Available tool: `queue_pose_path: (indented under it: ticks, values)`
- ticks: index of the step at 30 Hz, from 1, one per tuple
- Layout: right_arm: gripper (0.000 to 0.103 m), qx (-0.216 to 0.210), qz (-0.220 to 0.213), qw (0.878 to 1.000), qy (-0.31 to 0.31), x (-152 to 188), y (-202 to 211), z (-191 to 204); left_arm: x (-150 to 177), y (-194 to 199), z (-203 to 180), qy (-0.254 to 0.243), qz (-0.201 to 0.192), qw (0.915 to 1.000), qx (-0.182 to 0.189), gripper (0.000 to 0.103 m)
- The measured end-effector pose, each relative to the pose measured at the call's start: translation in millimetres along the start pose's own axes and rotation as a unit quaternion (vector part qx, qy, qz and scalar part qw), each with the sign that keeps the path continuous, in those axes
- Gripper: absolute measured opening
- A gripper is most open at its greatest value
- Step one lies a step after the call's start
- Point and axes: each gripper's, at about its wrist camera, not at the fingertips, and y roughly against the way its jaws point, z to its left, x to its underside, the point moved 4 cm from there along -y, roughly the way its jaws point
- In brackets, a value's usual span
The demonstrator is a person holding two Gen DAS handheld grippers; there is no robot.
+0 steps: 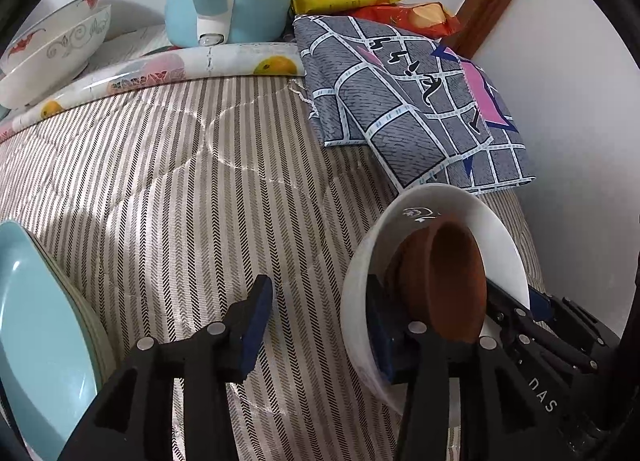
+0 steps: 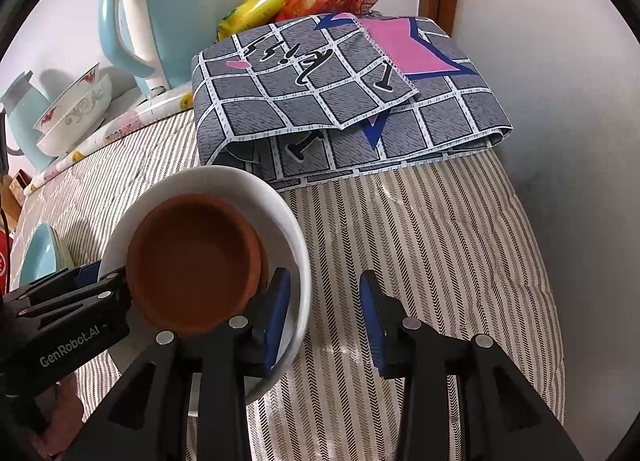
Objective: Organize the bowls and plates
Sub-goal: 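Grasp the white bowl rim with both tools on opposite sides, then lift the white bowl with both tools and carry it over the light-blue plate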
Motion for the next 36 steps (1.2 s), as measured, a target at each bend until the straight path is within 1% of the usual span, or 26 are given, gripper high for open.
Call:
queue_pose_path:
  ticks: [5, 10, 11, 13, 14, 16, 17, 19, 21, 24, 29, 36]
  values:
    - [0.036, -0.003, -0.003, 1.000, 0.001, 1, 0, 0, 2, 0, 2, 0.009, -0.006, 0.9999, 0.003, 0.045]
    - [0.035, -0.019, -0.009, 1.000, -0.019, 3, 0, -4, 5, 2, 3, 0.019, -0.016, 0.9997, 0.009, 0.042]
    - [0.035, -0.021, -0.011, 0.999, -0.021, 3, 0, -4, 6, 2, 3, 0.021, -0.017, 0.9996, 0.011, 0.041]
    - [0.034, -0.021, -0.015, 0.999, -0.021, 4, 1, -3, 6, 2, 1, 0.019, -0.017, 0.9994, 0.022, 0.031]
    - [0.033, -0.018, -0.016, 1.000, -0.018, 4, 1, -2, 6, 2, -1, 0.017, -0.017, 0.9994, 0.023, 0.029]
    - [0.022, -0.018, -0.018, 1.000, -0.011, 4, 1, 1, 6, 3, -5, 0.011, -0.020, 0.9995, 0.021, 0.022]
    - [0.020, -0.022, -0.019, 1.000, -0.009, 4, 2, 3, 6, 3, -7, 0.007, -0.022, 0.9996, 0.019, 0.020]
    - [0.011, -0.024, -0.021, 0.999, -0.004, 4, 2, 6, 6, 4, -12, -0.004, -0.027, 0.9995, 0.016, 0.013]
    - [0.011, -0.020, -0.024, 1.000, -0.002, 3, 2, 10, 6, 4, -14, -0.011, -0.028, 0.9995, 0.013, 0.012]
    - [0.011, -0.017, -0.027, 0.999, -0.009, 4, 3, 8, 7, 5, -11, -0.001, -0.029, 0.9994, 0.021, 0.012]
    - [0.011, -0.006, -0.030, 1.000, -0.009, 8, 6, 9, 12, 8, -10, -0.005, -0.031, 0.9994, 0.015, 0.011]
    - [0.010, -0.012, -0.028, 0.999, -0.021, 18, 14, 9, 24, 13, -7, -0.002, -0.027, 0.9995, 0.016, 0.011]
